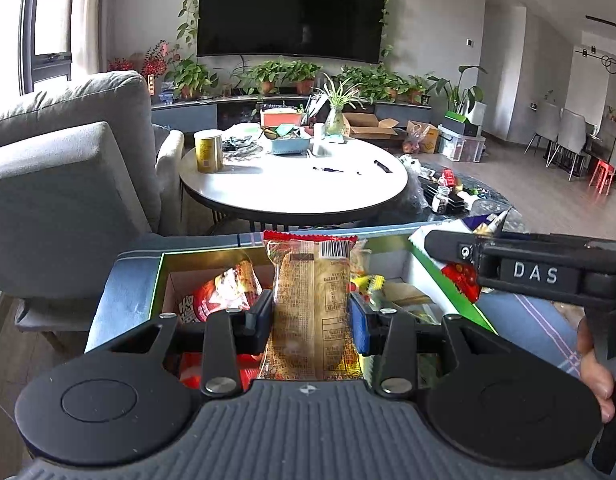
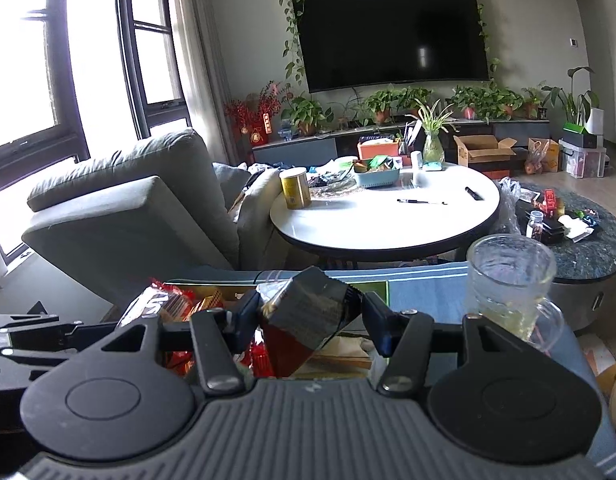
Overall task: Organize snacks
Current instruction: 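Lower both snacks into the green box and open both tools, then move the left tool to the yellow-green bean bag while the right tool approaches the round-labelled pastry, then close the left tool on the bean bag while the right tool grasps the pastry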
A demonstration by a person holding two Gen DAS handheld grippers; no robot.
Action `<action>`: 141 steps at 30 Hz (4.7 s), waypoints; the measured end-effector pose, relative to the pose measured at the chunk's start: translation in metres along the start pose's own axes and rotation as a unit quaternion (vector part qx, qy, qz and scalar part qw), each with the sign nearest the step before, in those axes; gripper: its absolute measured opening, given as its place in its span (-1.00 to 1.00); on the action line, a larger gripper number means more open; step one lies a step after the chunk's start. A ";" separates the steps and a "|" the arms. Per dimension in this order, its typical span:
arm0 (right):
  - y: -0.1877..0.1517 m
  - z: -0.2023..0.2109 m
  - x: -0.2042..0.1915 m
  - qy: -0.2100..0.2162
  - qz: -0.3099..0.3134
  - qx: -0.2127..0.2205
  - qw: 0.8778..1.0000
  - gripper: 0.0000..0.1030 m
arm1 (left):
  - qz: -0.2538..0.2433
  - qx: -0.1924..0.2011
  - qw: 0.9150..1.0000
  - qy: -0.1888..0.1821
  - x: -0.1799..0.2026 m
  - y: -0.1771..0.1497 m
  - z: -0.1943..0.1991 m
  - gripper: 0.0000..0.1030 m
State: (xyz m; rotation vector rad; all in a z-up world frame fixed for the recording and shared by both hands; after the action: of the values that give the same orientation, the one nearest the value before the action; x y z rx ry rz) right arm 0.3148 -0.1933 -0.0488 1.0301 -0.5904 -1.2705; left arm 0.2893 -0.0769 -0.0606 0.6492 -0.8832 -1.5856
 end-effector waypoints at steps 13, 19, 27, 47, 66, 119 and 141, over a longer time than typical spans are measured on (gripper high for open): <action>-0.004 -0.030 0.003 -0.007 -0.005 -0.028 1.000 0.28 | -0.006 -0.021 1.000 -0.004 -0.002 -0.004 -0.025 -0.29; -0.008 -0.037 0.001 -0.010 -0.006 -0.037 0.999 0.29 | -0.010 -0.026 1.000 -0.003 0.002 -0.009 -0.026 -0.27; -0.001 -0.025 -0.001 -0.004 -0.010 -0.020 1.000 0.29 | -0.008 -0.021 1.000 0.000 0.000 -0.008 -0.021 -0.14; 0.000 0.023 -0.011 0.017 -0.011 -0.002 1.000 0.29 | -0.003 -0.010 1.000 0.006 0.000 -0.022 0.023 -0.06; -0.062 0.094 0.014 -0.018 -0.030 -0.046 0.998 0.30 | -0.019 -0.032 0.999 -0.027 0.034 -0.077 0.093 0.10; -0.173 0.142 0.033 -0.054 -0.036 -0.141 0.988 0.30 | -0.096 -0.155 0.979 -0.088 0.123 -0.195 0.102 0.19; -0.186 0.130 0.015 -0.061 -0.008 -0.178 0.982 0.30 | -0.026 -0.119 0.990 -0.074 0.082 -0.180 0.107 -0.04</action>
State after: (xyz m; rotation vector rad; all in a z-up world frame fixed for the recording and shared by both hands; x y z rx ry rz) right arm 0.1190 -0.2400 -0.1544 0.6648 -0.4257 -1.4003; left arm 0.0862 -0.1245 -0.1444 0.3909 -0.7736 -1.7710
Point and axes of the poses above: each gripper's, at about its wrist camera, not at the fingertips, and z roughly against the way its jaws point, x to its right, y to its top, the point moved 9 cm from there along -z, roughly the way its jaws point, and after that the axes turned 2 degrees about -x, right-handed, at the moved point
